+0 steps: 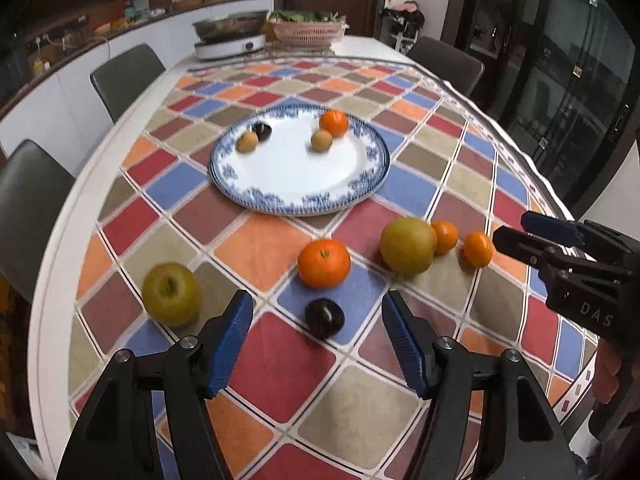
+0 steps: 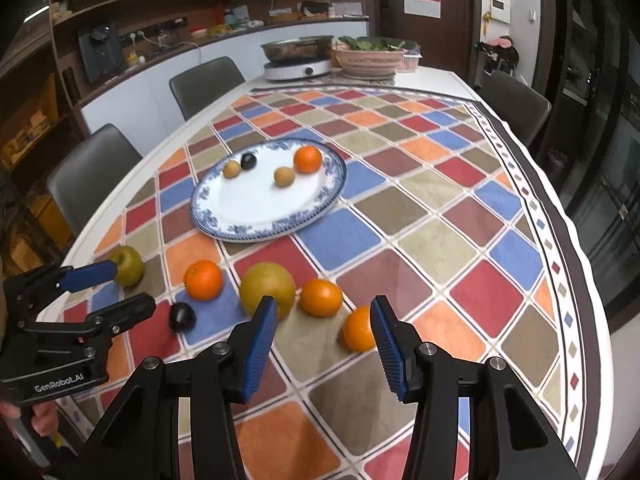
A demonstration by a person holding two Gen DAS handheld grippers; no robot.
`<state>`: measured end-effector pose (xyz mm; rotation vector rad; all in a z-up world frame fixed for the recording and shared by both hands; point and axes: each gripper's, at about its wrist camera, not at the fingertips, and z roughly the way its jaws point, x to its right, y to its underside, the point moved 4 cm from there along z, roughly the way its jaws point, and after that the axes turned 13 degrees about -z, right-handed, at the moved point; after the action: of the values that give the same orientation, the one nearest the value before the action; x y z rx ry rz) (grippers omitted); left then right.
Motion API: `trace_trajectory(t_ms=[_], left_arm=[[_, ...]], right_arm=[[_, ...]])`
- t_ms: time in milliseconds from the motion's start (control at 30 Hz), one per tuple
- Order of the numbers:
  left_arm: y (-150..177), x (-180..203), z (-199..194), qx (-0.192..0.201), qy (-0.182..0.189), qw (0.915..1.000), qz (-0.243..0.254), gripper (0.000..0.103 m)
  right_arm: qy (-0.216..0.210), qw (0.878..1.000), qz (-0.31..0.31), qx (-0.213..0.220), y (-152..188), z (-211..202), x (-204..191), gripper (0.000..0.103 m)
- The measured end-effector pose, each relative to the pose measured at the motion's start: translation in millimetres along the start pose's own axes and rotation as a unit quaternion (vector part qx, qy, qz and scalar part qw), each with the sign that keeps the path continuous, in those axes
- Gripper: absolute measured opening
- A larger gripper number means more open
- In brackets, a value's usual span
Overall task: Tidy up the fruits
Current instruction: 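Move both open grippers back toward the remaining fruit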
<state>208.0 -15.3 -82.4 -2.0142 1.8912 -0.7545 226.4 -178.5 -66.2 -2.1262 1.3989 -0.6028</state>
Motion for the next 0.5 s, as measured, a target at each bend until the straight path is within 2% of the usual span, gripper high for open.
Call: trace_trajectory(t_ms=[300, 500], left_arm=[[11, -5, 27, -0.039, 0.0, 0.9991, -0.013, 0.066], [14, -6, 40, -0.051, -0.001, 0.9986, -0.013, 0.066]], right_arm=[[0.006, 0.999, 0.007, -0.036, 15, 23, 5, 0.049], [0.007, 0.999, 0.01, -0.052, 21, 39, 8, 0.049]])
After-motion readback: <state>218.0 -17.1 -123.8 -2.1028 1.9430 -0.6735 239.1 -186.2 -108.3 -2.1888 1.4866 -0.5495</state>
